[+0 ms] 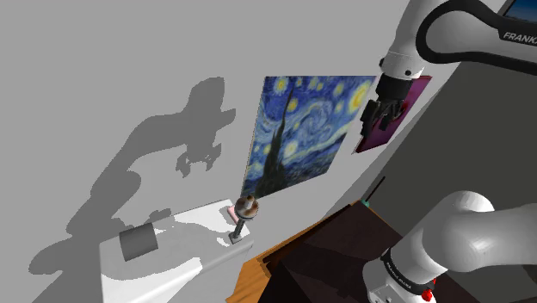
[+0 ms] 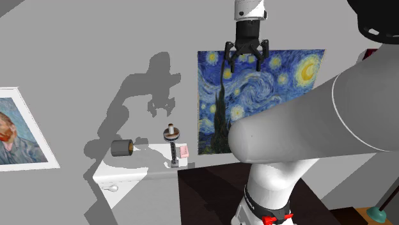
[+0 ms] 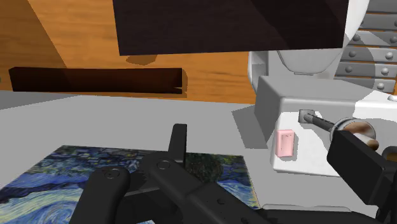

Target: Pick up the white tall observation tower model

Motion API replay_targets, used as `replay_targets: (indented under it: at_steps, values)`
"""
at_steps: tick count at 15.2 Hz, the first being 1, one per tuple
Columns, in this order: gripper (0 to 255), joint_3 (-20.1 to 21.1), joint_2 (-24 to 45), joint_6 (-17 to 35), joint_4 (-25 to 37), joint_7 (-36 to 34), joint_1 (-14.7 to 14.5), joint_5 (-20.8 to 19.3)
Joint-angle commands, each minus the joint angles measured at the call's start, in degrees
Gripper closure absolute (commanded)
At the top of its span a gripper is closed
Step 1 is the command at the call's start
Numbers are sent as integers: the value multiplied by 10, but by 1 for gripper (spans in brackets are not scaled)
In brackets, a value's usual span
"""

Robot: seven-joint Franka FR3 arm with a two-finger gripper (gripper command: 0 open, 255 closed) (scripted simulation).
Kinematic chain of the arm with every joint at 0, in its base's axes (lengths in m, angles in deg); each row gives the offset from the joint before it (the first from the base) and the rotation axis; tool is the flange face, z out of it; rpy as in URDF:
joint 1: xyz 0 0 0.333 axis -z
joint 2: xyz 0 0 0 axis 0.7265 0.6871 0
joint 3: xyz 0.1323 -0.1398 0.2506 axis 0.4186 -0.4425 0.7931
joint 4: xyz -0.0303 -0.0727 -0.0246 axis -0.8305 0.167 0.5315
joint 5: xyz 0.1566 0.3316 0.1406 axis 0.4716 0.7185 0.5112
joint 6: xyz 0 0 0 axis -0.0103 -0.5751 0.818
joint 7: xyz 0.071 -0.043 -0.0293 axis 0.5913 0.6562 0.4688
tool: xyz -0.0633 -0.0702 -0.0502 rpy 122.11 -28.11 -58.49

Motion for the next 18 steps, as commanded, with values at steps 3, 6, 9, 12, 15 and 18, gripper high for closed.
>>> replay_targets:
  at_steps: [3, 6, 9, 12, 15, 18]
  values:
    - [0, 14, 19, 28, -14, -20, -6, 14]
    - [0, 36, 53, 71, -30, -50, -15, 33]
    - [0, 57, 94, 115, -40, -78, -25, 51]
    - [0, 77, 141, 159, -42, -105, -34, 67]
    - [0, 97, 194, 202, -38, -132, -43, 80]
    - [0, 116, 251, 243, -26, -158, -51, 89]
